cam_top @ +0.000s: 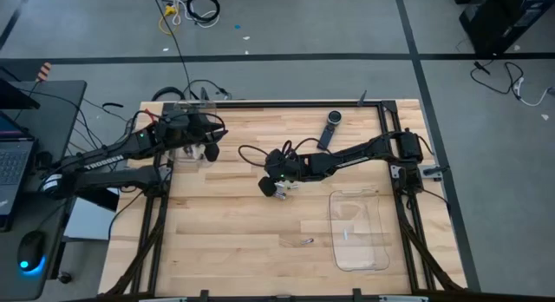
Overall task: Sort batteries
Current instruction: Put the black battery into the top transparent bin
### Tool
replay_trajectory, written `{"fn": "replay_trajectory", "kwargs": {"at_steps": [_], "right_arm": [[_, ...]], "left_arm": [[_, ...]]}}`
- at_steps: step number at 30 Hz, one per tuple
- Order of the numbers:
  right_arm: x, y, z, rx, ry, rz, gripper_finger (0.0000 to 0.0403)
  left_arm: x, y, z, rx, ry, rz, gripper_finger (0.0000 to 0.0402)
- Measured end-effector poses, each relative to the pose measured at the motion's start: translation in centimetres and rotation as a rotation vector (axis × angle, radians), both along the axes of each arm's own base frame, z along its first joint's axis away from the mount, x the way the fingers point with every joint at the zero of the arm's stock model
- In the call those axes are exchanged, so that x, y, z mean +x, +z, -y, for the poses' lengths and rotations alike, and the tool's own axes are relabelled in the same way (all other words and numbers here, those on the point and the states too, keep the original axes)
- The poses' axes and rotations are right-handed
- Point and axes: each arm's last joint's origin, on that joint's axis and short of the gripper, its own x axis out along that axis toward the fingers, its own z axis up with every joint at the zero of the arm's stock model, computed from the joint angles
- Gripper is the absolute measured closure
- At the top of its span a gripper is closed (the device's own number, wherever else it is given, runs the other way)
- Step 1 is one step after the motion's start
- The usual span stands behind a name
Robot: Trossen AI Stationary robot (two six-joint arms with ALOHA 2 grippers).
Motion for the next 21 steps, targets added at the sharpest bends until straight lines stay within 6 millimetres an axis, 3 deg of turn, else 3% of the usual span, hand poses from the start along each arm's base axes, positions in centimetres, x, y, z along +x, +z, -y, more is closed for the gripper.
{"fn": "replay_trajectory", "kwargs": {"at_steps": [4, 12, 21], "right_arm": [[-0.3, 0.9, -0.9, -0.087, 0.208, -0.054, 0.0403], [-0.4, -0.1, -2.1, -0.268, 0.54, -0.177, 0.0385], [0.0, -2.5, -0.8, -0.227, 0.464, -0.216, 0.0304]], "left_arm": [[0.0, 0.0, 0.0, 0.0, 0.0, 0.0, 0.0291], [0.1, 0.0, 0.2, 0.001, -0.017, -0.005, 0.0291], [0.3, -0.2, 0.8, 0.0, -0.055, -0.019, 0.0291]]}}
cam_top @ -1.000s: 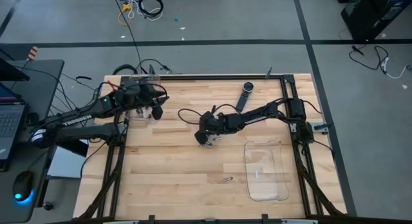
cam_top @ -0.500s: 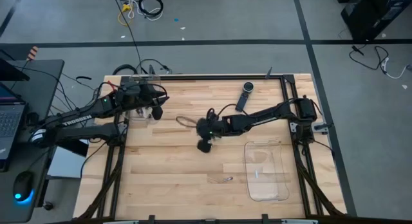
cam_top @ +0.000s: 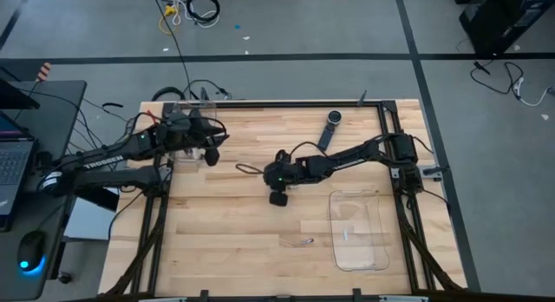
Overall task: Sort batteries
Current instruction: Put the black battery into the top transparent bin
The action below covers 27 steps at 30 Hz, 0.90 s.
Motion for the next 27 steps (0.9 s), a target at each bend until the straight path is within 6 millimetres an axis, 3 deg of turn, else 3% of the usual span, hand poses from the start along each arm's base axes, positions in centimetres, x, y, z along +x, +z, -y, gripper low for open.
{"fn": "replay_trajectory", "kwargs": {"at_steps": [7, 15, 20, 27], "right_arm": [[0.3, -1.7, 0.6, 0.015, -0.059, -0.02, 0.026], [0.3, -2.4, 0.6, 0.033, -0.081, -0.041, 0.0258], [0.2, -2.5, 0.9, 0.038, -0.085, -0.044, 0.0289], [0.1, -2.4, 1.2, 0.022, -0.082, -0.062, 0.0385]], "left_arm": [[0.0, 0.0, 0.0, 0.001, -0.002, -0.002, 0.0291], [0.0, 0.0, 0.0, 0.003, 0.0, -0.001, 0.0291], [0.0, 0.0, 0.0, 0.002, -0.001, -0.001, 0.0291], [0.1, -0.1, 0.3, 0.003, -0.019, -0.008, 0.0291]]}}
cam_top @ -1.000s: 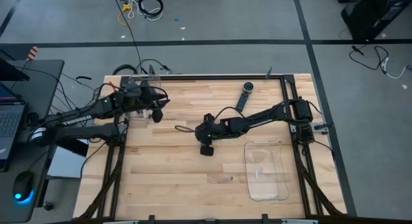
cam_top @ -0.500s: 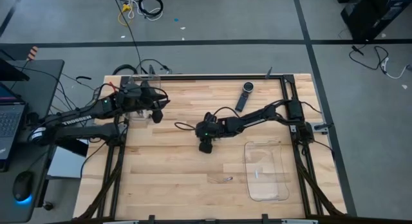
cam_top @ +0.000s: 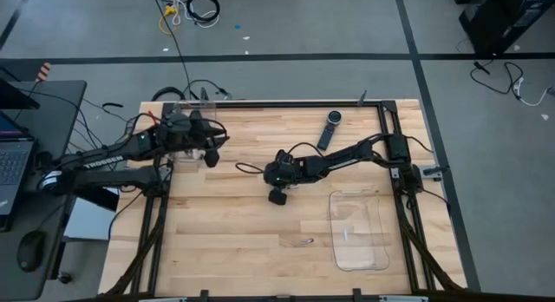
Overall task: Sort batteries
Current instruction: Put the black battery into the top transparent bin
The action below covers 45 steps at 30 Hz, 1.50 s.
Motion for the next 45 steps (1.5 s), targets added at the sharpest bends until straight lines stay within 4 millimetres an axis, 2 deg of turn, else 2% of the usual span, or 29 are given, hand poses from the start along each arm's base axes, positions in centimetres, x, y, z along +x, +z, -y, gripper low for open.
{"fn": "replay_trajectory", "kwargs": {"at_steps": [11, 15, 21, 27, 32, 37, 41, 45], "right_arm": [[0.4, 0.2, 0.6, 0.001, 0.009, 0.052, 0.0396], [0.4, 1.1, 0.6, -0.011, 0.024, 0.08, 0.04], [0.4, 3.5, -0.2, -0.023, 0.056, 0.159, 0.04], [0.4, 3.5, -2.2, 0.044, 0.142, 0.162, 0.0402], [0.4, 3.7, -5.5, 0.066, 0.209, 0.186, 0.0385], [0.0, 3.8, -8.3, -0.031, 0.193, 0.197, 0.0351], [-0.2, 3.8, -9.1, -0.092, 0.154, 0.206, 0.033], [-0.2, 3.8, -9.1, -0.072, 0.121, 0.212, 0.0316]], "left_arm": [[0.7, -0.5, 0.4, 0.009, -0.05, -0.044, 0.0291], [1.2, -1.0, 0.7, -0.004, -0.072, -0.081, 0.0291], [2.1, -2.0, 1.1, -0.013, -0.123, -0.152, 0.0291], [3.4, -3.4, 2.0, -0.058, -0.218, -0.22, 0.0291], [4.0, -6.3, 4.0, -0.141, -0.432, -0.255, 0.0291], [3.8, -9.8, 6.2, -0.149, -0.584, -0.174, 0.0291], [3.4, -11.9, 7.8, -0.11, -0.667, -0.057, 0.0291], [3.3, -13.2, 8.9, -0.061, -0.686, 0.025, 0.029]]}}
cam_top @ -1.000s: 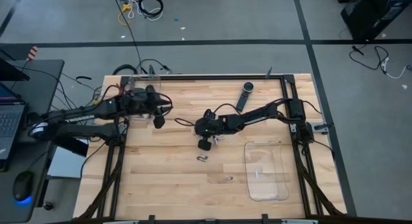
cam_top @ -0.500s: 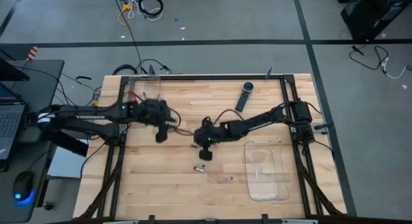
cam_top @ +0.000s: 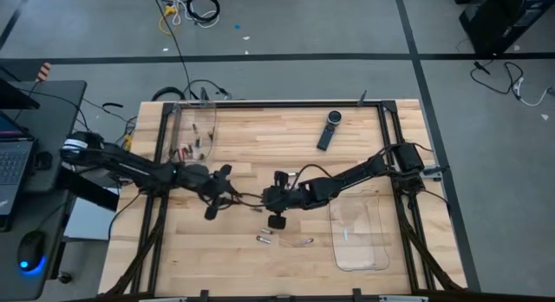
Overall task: Sort batteries
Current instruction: Put the black battery into the top transparent bin
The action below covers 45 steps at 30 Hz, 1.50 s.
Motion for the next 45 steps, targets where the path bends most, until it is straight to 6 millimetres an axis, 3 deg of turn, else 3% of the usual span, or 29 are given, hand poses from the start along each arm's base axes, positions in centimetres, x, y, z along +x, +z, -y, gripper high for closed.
{"fn": "replay_trajectory", "kwargs": {"at_steps": [8, 20, 26, 33, 39, 45], "right_arm": [[0.0, 0.0, 0.0, 0.027, -0.024, 0.008, 0.0303], [-0.1, 0.0, -0.5, 0.051, -0.033, 0.014, 0.0303], [-0.1, 0.1, -1.0, 0.057, -0.022, 0.024, 0.0303], [-0.1, 0.2, -1.2, 0.062, -0.02, 0.033, 0.0303], [-0.1, 0.2, -1.2, 0.066, -0.022, 0.038, 0.0303], [-0.1, 0.2, -1.2, 0.065, -0.021, 0.038, 0.0303]], "left_arm": [[0.8, -2.8, 1.9, 0.057, -0.007, -0.061, 0.0281], [1.7, -5.5, 4.5, 0.08, -0.105, -0.074, 0.0232], [3.0, -6.4, 5.4, 0.101, -0.07, -0.083, 0.0208], [3.6, -7.0, 5.7, 0.065, -0.083, -0.06, 0.0208], [3.4, -7.7, 5.7, 0.024, -0.051, -0.094, 0.0234], [3.3, -7.9, 5.5, 0.03, -0.022, -0.101, 0.0335]]}}
